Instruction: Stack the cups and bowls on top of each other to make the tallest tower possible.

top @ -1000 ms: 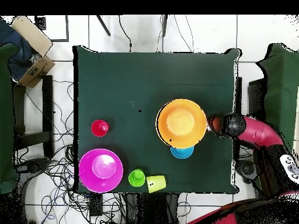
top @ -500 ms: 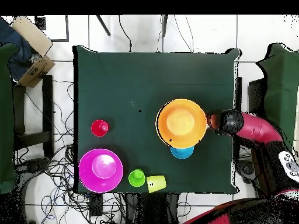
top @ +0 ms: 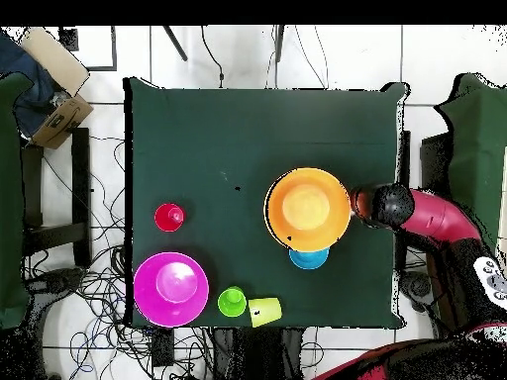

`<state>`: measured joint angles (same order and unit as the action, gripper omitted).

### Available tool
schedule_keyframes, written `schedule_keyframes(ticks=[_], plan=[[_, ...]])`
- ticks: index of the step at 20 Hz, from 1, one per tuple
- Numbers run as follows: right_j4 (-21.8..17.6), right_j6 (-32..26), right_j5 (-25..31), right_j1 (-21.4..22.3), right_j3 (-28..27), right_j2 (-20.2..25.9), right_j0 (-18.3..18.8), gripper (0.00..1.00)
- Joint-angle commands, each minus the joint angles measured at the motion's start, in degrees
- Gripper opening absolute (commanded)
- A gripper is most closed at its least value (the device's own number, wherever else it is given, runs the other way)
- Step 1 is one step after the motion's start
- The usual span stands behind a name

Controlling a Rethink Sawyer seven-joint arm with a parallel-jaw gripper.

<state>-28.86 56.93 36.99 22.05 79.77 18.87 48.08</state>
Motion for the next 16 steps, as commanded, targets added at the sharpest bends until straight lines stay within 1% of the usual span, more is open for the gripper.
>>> schedule_keyframes(ticks=[1,16], plan=[[0.5,6.7,-0.8,-1.3,2.8,0.4,-2.6,1.0],[1.1,6.9,-0.7,-1.1,2.9,0.2,-2.9,1.0]])
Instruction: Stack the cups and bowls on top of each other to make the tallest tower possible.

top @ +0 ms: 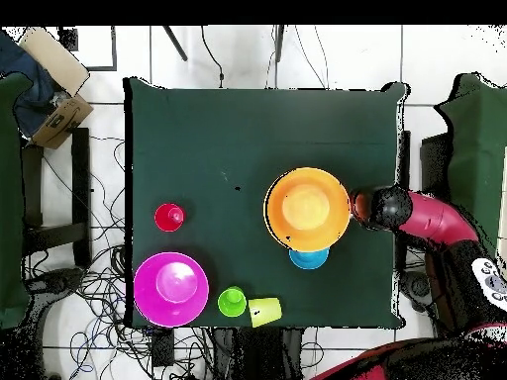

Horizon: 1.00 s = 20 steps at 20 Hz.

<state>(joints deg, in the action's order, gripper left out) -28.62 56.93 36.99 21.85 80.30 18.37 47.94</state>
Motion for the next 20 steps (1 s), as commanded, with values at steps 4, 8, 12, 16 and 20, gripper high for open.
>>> schedule_keyframes(ticks=[4,8,12,16,20], plan=[[0.9,6.9,-0.8,-0.6,2.7,0.7,-2.7,1.0],[1.0,7.0,-0.6,-0.3,2.9,0.6,-2.9,1.0],[1.1,7.3,-0.5,-0.1,2.9,0.4,-3.2,1.0],[1.2,8.4,-0.9,0.2,3.3,0.0,-4.0,1.0],[1.5,9.5,-1.6,0.3,3.8,-0.5,-4.8,1.0]])
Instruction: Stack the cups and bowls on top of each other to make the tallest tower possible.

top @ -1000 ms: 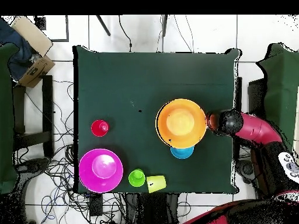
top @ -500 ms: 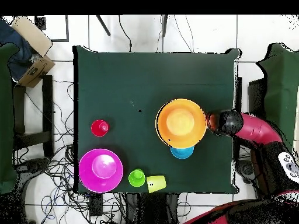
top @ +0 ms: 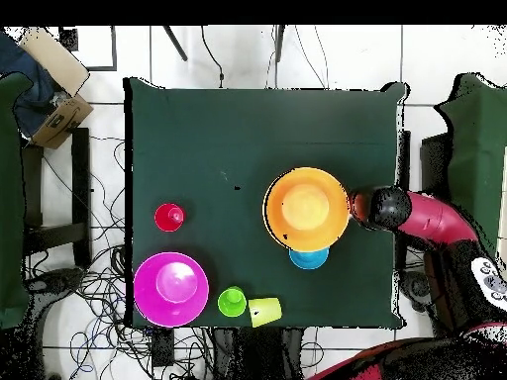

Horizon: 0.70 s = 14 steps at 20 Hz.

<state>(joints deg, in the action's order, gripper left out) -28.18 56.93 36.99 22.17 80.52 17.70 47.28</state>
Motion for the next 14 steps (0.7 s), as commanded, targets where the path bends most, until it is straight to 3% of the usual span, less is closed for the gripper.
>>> schedule_keyframes(ticks=[1,14], plan=[[1.1,9.6,-1.6,0.0,3.6,0.1,-4.3,1.0],[1.5,8.9,-1.7,-0.2,3.4,-0.2,-4.4,1.0]])
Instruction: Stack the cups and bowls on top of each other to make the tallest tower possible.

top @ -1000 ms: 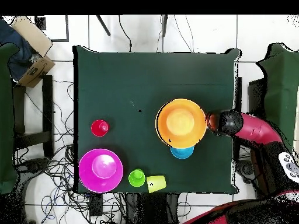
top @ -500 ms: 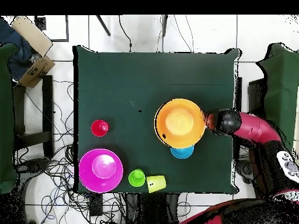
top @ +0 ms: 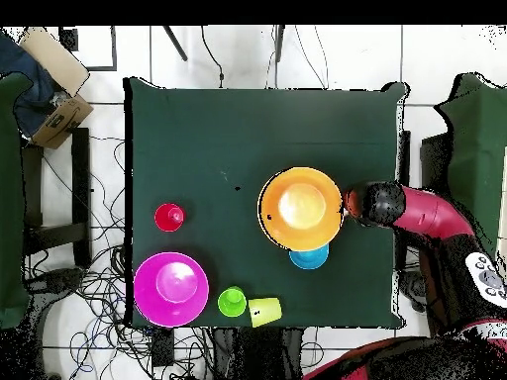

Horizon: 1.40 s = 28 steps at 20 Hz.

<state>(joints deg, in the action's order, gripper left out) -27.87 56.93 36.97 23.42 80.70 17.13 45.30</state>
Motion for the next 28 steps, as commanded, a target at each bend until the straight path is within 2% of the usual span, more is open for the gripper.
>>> schedule_keyframes(ticks=[1,5,9,12,15,19,24,28], plan=[[1.2,8.5,-1.7,-1.5,3.2,0.4,-2.2,1.0],[0.1,3.0,-0.3,-0.1,4.3,1.4,0.9,1.0],[1.4,-9.1,9.5,5.9,3.5,4.3,7.0,1.0],[2.0,-15.8,16.3,6.7,0.3,7.0,10.5,1.0],[1.1,-19.1,20.2,6.6,-2.2,8.8,12.4,1.0],[-0.1,-18.7,24.4,8.5,-3.7,9.6,12.2,1.0],[-1.1,-13.0,31.5,12.7,-4.9,8.2,8.4,1.0],[-1.3,-8.8,32.8,15.9,-2.9,7.2,6.4,1.0]])
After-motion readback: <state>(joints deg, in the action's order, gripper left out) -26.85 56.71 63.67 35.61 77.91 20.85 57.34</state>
